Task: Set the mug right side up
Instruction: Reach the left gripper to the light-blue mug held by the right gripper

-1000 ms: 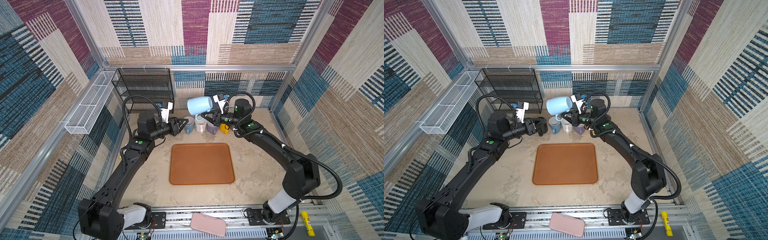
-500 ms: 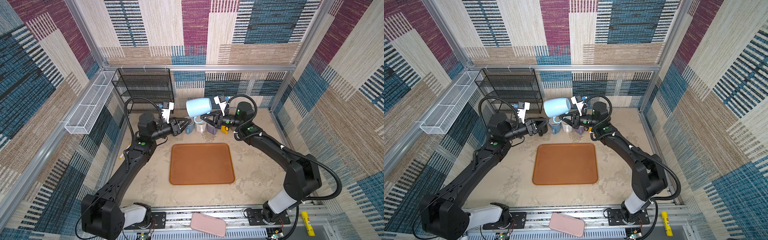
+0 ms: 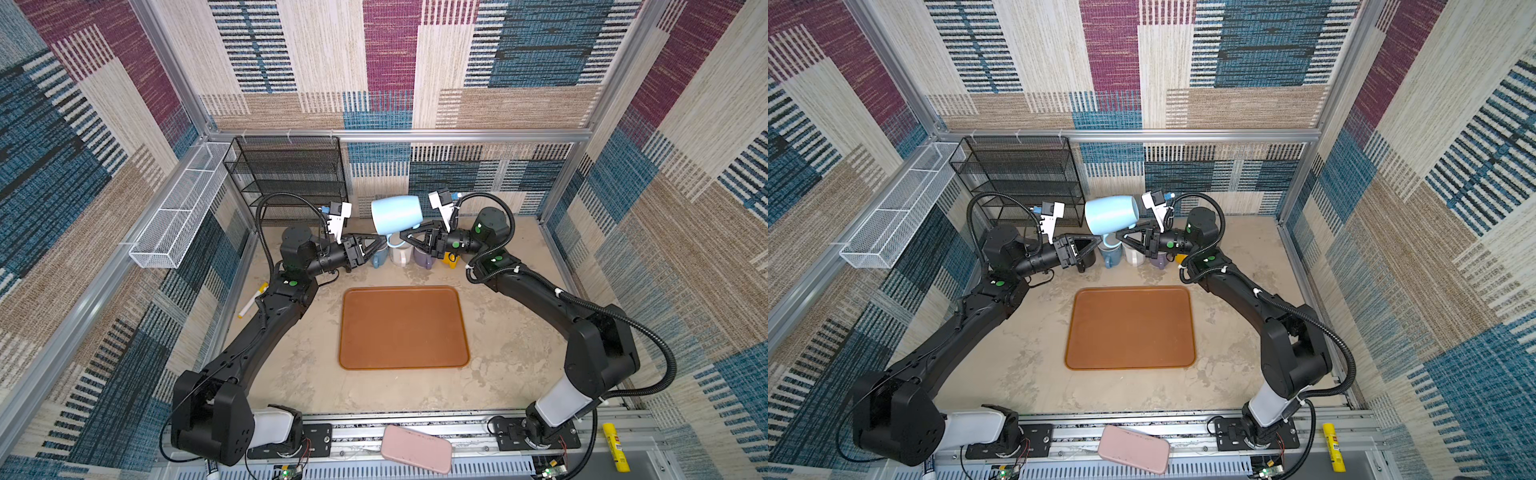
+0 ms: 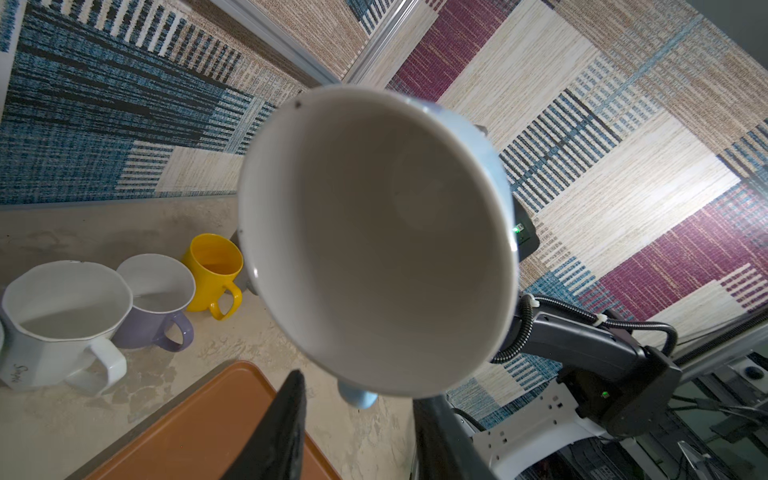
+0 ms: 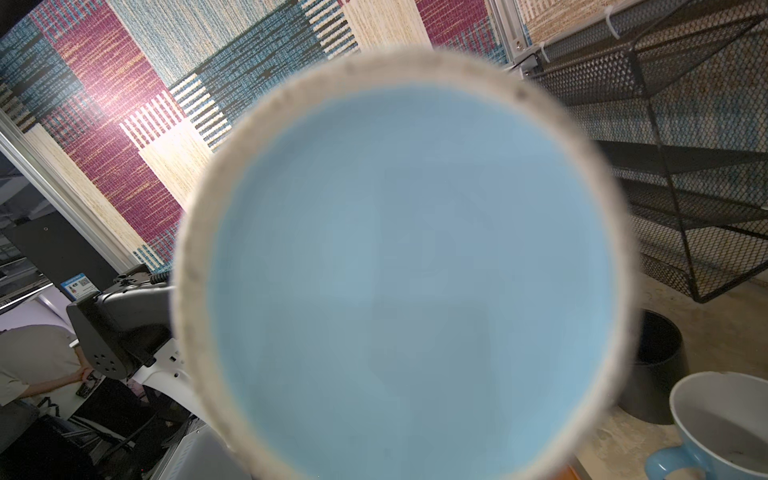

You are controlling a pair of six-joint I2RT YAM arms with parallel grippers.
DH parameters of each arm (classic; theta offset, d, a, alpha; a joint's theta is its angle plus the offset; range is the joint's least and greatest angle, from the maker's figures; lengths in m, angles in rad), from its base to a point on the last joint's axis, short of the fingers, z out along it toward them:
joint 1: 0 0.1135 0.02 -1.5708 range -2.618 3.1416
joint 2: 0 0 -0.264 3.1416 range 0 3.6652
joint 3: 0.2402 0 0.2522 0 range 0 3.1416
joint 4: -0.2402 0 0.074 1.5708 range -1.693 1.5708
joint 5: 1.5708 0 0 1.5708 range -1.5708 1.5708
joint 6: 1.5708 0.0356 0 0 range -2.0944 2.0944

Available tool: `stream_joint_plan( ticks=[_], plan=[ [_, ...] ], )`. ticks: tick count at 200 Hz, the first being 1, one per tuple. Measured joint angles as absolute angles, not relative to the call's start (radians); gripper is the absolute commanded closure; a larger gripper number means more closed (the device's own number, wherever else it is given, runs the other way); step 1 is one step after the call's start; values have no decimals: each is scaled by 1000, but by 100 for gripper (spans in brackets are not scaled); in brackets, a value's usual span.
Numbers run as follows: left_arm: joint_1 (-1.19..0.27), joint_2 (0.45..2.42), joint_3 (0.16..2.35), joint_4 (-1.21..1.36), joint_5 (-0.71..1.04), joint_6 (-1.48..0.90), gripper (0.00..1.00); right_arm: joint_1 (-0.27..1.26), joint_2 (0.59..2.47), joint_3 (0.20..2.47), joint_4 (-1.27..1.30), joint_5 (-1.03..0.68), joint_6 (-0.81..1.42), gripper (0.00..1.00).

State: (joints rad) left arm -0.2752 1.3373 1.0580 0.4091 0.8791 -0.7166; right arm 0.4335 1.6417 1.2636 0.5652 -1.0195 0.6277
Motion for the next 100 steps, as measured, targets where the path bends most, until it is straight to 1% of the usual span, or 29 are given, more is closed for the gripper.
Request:
stream_joint_plan(
  ticks=[35,66,73,86,100],
  plan=[
    [-278,1348,1058,442,898,-745,61,445,1651,1263,611,-1029,648,100],
    [-278,1352,1054,469,919,-764,64,456,1662,1263,655,-1029,670,100],
    [-278,1352,1051,476,919,-769,67,459,1665,1263,662,-1027,677,100],
    [-278,1353,1049,484,923,-783,75,464,1670,1263,682,-1024,683,100],
    [-279,1353,1045,489,921,-786,78,469,1676,1263,707,-1021,706,100]
  ],
)
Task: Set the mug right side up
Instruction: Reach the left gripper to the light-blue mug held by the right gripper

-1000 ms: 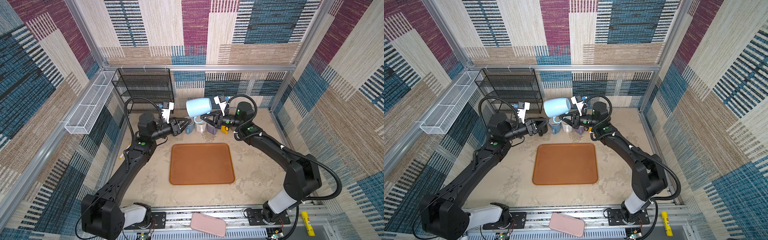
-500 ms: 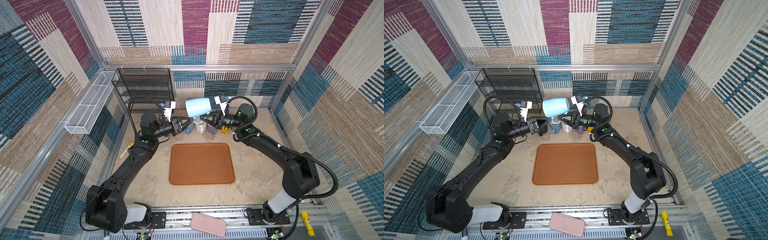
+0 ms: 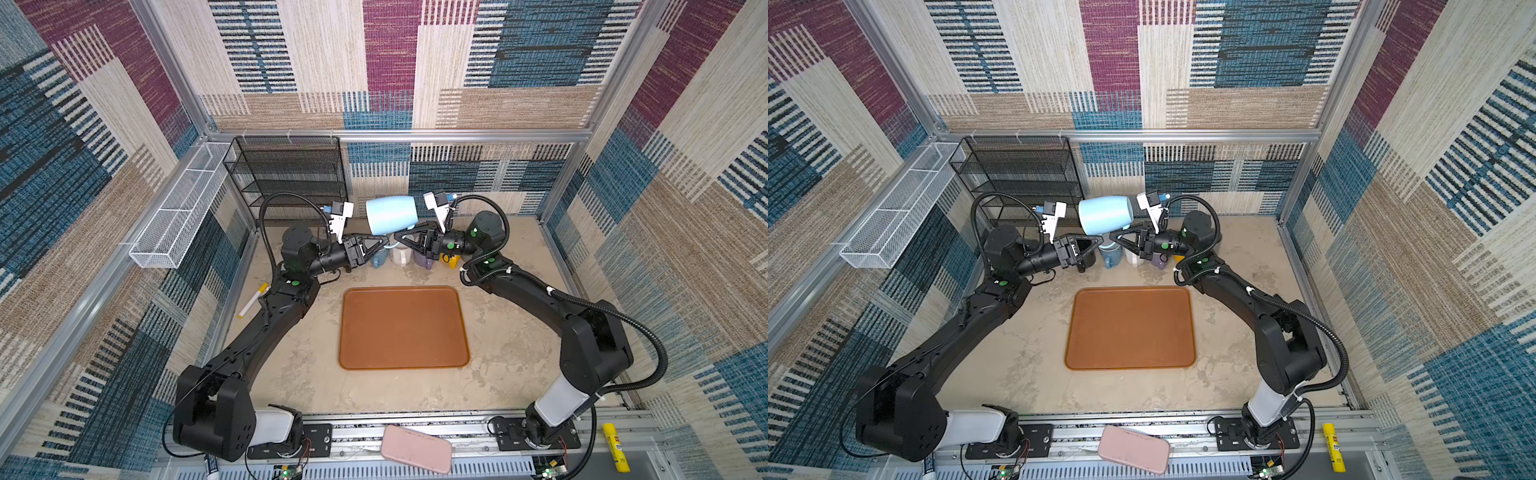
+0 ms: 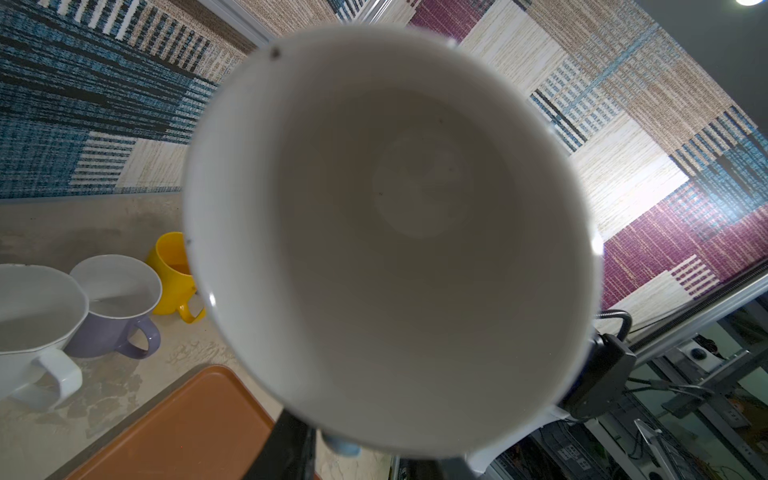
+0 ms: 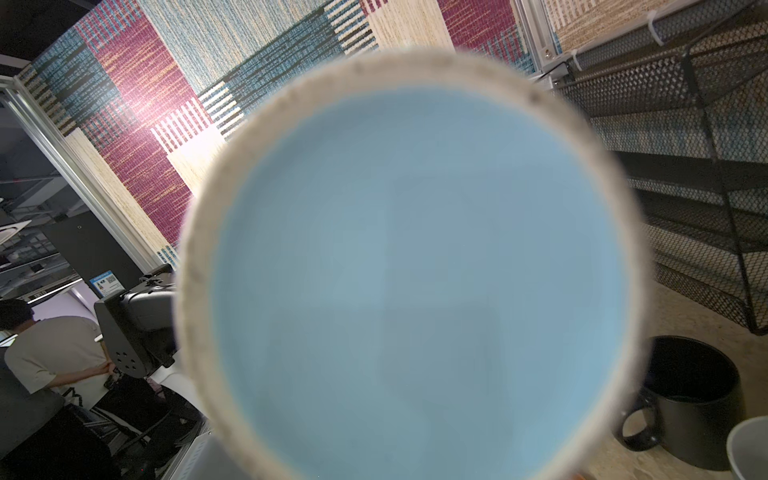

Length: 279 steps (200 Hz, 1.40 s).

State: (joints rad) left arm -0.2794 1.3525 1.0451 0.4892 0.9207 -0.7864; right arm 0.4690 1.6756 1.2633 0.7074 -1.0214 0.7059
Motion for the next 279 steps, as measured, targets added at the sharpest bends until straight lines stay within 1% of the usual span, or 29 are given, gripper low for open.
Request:
stream_joint_plan(
  ticks=[18,121,136,173,210,227,243,279],
  plan=[
    [-279,1352,1043,490,922,-790,80,476,1683,1263,732,-1018,720,100],
    [-279,1338,1036,505,923,-805,81,518,1716,1258,841,-994,770,100],
    [-279,1336,1034,505,921,-805,84,520,1721,1261,847,-995,776,100],
    [-278,1324,1032,504,922,-808,100,522,1726,1266,859,-997,788,100],
    [-276,1320,1032,503,921,-800,100,522,1728,1280,834,-1003,783,100],
    [-275,1322,1037,495,919,-800,100,522,1729,1291,805,-1003,773,92],
    [-274,1328,1053,470,919,-796,100,522,1728,1297,781,-998,760,87],
    [-273,1333,1068,423,903,-781,100,522,1723,1308,715,-982,735,85]
  ],
)
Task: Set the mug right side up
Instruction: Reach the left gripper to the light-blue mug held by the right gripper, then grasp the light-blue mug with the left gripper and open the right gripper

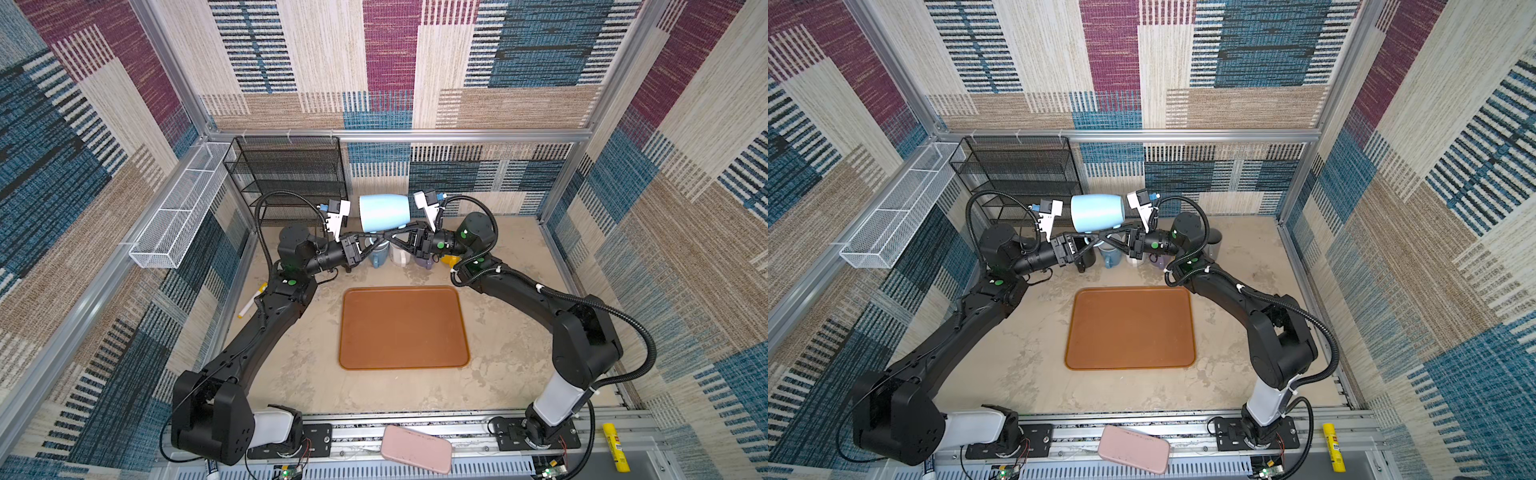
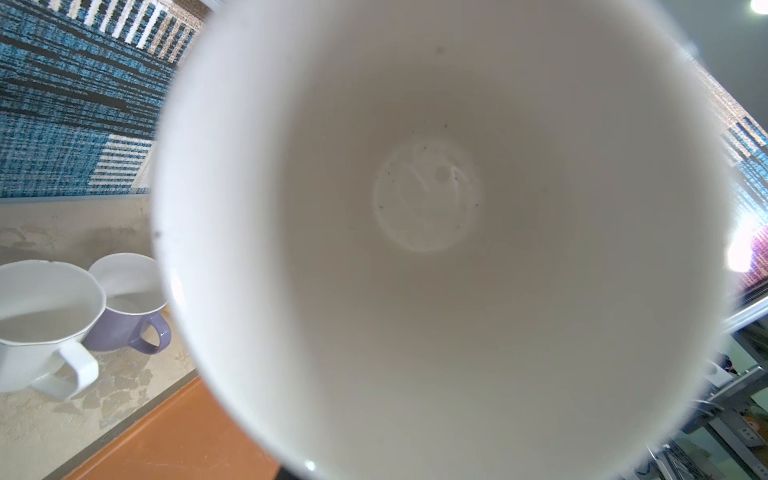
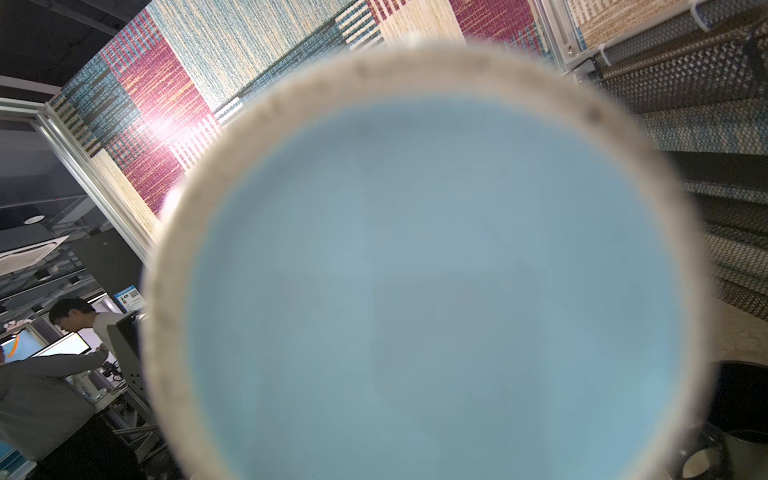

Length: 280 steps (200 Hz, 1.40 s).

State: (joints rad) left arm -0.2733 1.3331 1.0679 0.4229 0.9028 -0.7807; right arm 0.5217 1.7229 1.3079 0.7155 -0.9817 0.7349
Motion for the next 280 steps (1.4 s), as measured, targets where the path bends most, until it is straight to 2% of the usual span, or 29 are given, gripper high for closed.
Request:
stream_joint_plan(
  ticks=[28,75,192,280],
  plan=[
    [-273,1333,1068,399,891,-759,100,522,1721,1316,667,-975,709,83],
    [-274,1314,1068,367,875,-752,100,525,1722,1322,606,-970,648,70],
    [-275,1283,1072,284,837,-705,100,511,1677,1283,488,-956,551,66],
    [-271,1281,1115,85,731,-607,100,469,1646,1266,415,-905,518,65]
  ],
)
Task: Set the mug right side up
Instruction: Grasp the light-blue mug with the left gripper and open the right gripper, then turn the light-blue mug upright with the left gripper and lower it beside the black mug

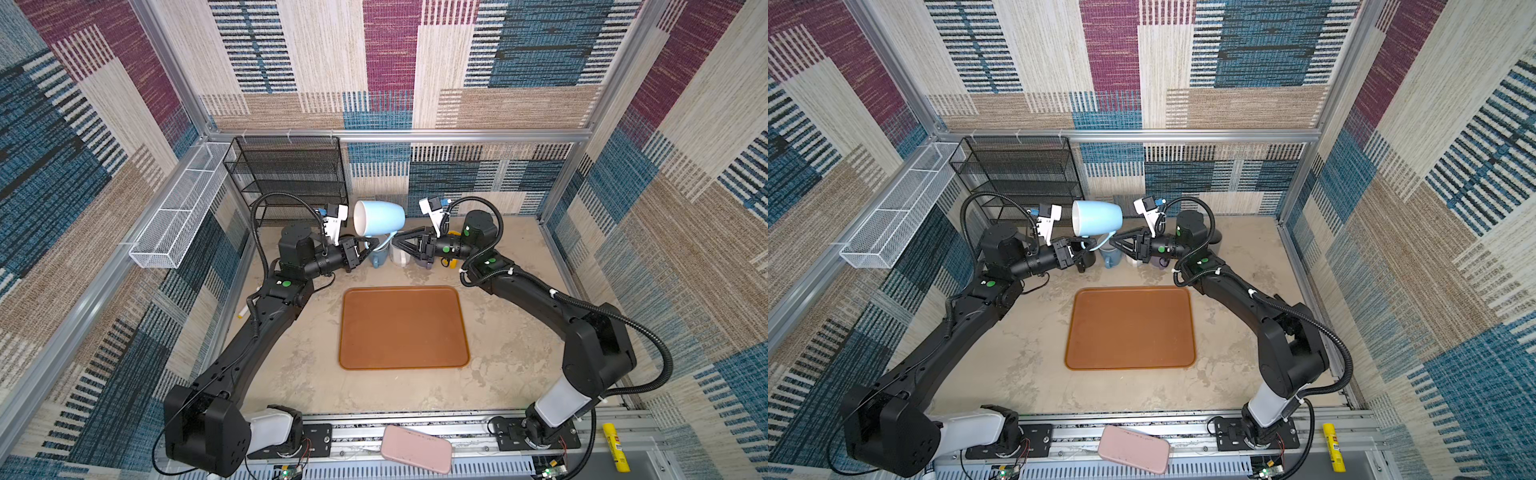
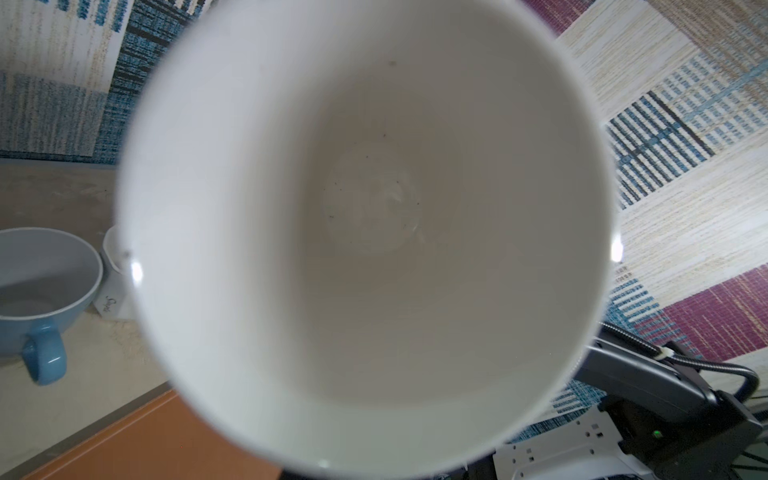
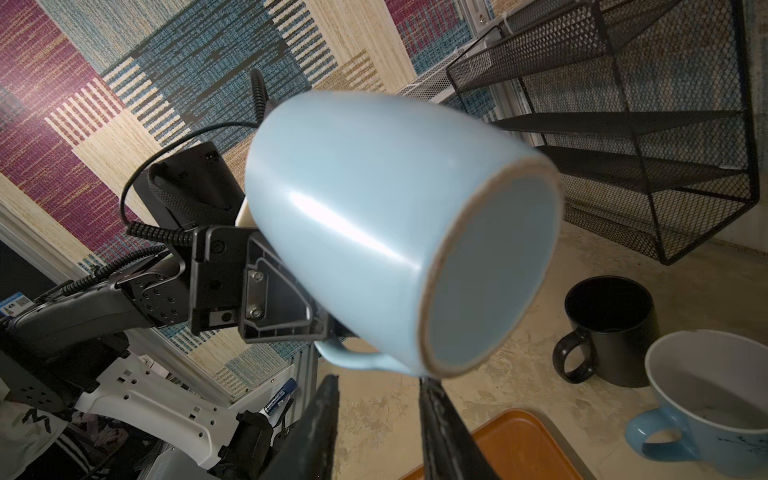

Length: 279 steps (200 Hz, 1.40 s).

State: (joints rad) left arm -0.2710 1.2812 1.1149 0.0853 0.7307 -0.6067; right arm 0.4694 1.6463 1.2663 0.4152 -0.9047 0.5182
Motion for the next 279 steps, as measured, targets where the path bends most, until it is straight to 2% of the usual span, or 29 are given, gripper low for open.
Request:
stream_joint_plan(
  ticks=[183,279],
  plan=[
    [-266,1409,1315,-537,186,-405,100,437,1627,1263,317,-837,470,65],
    [-217,1627,1527,-790,80,-329,100,436,1624,1263,278,-826,445,65]
  ],
)
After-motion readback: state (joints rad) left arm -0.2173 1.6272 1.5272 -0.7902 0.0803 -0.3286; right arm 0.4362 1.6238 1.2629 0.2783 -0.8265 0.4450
